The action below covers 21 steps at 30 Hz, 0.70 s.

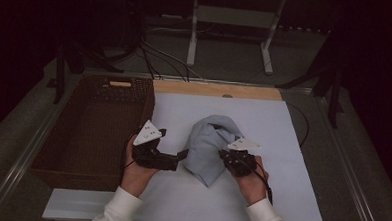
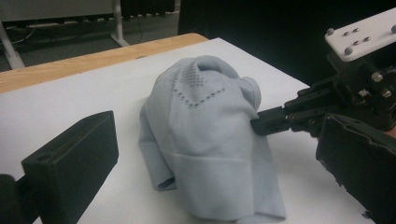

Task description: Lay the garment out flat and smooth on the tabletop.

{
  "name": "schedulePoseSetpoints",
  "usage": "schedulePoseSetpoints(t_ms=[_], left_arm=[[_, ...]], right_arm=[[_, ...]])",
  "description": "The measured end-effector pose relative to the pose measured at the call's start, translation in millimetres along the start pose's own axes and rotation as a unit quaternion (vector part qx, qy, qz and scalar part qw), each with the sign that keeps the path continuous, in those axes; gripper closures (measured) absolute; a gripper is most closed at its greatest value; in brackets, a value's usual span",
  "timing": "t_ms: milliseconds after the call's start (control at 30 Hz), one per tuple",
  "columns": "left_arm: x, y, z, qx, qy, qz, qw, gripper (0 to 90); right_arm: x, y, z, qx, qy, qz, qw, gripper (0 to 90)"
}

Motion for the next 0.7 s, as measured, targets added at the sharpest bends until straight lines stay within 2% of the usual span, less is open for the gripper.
schedulePoseSetpoints(t_ms=[467, 533, 700], left_arm=[[0.6, 0.8, -0.5, -0.002, 0.001, 0.0, 1.0, 0.1], [0.4, 0.2, -0.5, -0.002, 0.0, 0.0, 1.0, 0.1], [-0.1, 0.0, -0.4, -0.001, -0.001, -0.001, 1.0, 0.1]], right_arm=[[51.3, -26.7, -18.7, 0.0, 0.034, -0.041, 0.9986, 88.6], [59.2, -28.4, -23.1, -0.004, 0.038, -0.055, 0.9977, 88.6], [72.8, -31.2, -32.1, -0.011, 0.056, -0.071, 0.9958, 87.3]])
Point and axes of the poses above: each handheld gripper's, and its own axes: y roughly forward along the jaws, z roughly out of its top, x roughly to its right, the point moved 8 cm from there along y, roughly forward along the jaws, and after that the axes turned 14 degrees about -x, right-handed, at the moved point
